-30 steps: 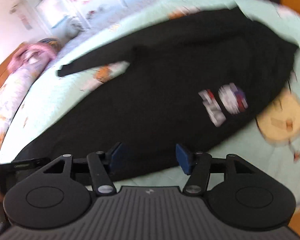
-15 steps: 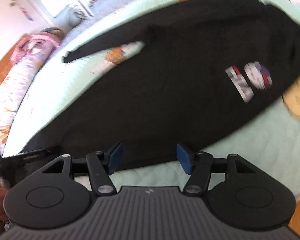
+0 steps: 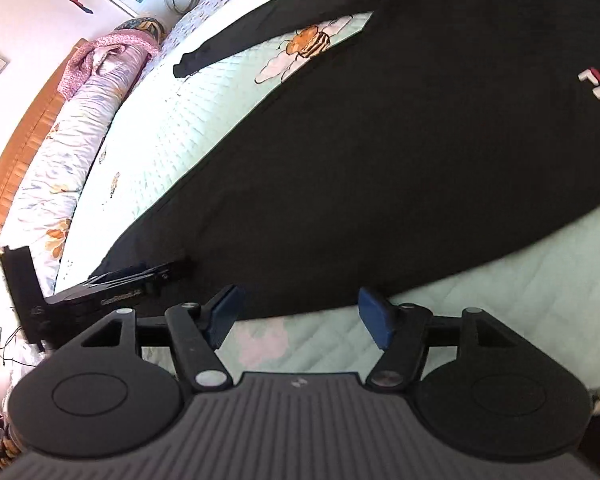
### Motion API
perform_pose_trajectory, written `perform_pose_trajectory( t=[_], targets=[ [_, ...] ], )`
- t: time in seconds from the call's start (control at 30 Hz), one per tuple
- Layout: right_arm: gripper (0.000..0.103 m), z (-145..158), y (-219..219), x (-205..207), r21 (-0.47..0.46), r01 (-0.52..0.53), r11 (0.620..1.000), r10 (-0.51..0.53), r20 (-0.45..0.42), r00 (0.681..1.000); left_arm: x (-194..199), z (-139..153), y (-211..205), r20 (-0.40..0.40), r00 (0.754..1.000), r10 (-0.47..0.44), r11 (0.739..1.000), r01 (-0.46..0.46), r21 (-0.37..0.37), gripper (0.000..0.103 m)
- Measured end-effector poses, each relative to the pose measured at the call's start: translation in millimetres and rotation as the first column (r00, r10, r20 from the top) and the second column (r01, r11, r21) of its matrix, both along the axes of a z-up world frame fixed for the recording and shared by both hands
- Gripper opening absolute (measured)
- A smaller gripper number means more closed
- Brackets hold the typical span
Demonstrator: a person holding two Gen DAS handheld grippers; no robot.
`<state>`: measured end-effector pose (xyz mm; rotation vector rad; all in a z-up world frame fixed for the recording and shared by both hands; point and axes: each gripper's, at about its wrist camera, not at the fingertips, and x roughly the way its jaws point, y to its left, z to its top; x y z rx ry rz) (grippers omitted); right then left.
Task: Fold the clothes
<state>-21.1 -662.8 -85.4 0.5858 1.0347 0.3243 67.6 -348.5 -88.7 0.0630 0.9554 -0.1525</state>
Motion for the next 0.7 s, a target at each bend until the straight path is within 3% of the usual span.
perform_pose_trajectory(
  t=[0.2,0.3,0.37,0.5,0.67,0.7],
  targets=[
    [0.067,18,-25,4,0.098,0.055,0.994,-0.063,0.086,0.994,-12,11,-4,0.059,0.998,0.011,1.000,-0.010,-0.020,0.102],
    [0.068,-1,-33,14,0.200,0.093,0.975,-0.106,0.053,0.993,-12,12,-9,0.054,0.998,-0.043,0.997,0.046,-0.059,0.103],
    [0.067,-21,-37,18,0.266,0.124,0.956,-0.129,0.000,0.992,-6,-2,-11,-0.032,0.997,-0.064,0.996,0.062,-0.067,0.103],
    [0.067,-32,-49,9,0.369,0.181,0.912,-0.182,-0.034,0.983,-10,-6,-7,-0.017,0.998,-0.066,0.997,0.065,-0.049,0.103],
    [0.067,-12,-61,-8,0.311,0.168,0.935,-0.186,0.028,0.982,-12,5,3,-0.055,0.998,0.012,0.992,-0.019,-0.123,0.103],
    [0.067,-8,-68,-14,0.301,0.187,0.935,-0.209,0.044,0.977,-14,7,8,-0.069,0.997,0.026,0.985,-0.037,-0.167,0.103]
  ],
)
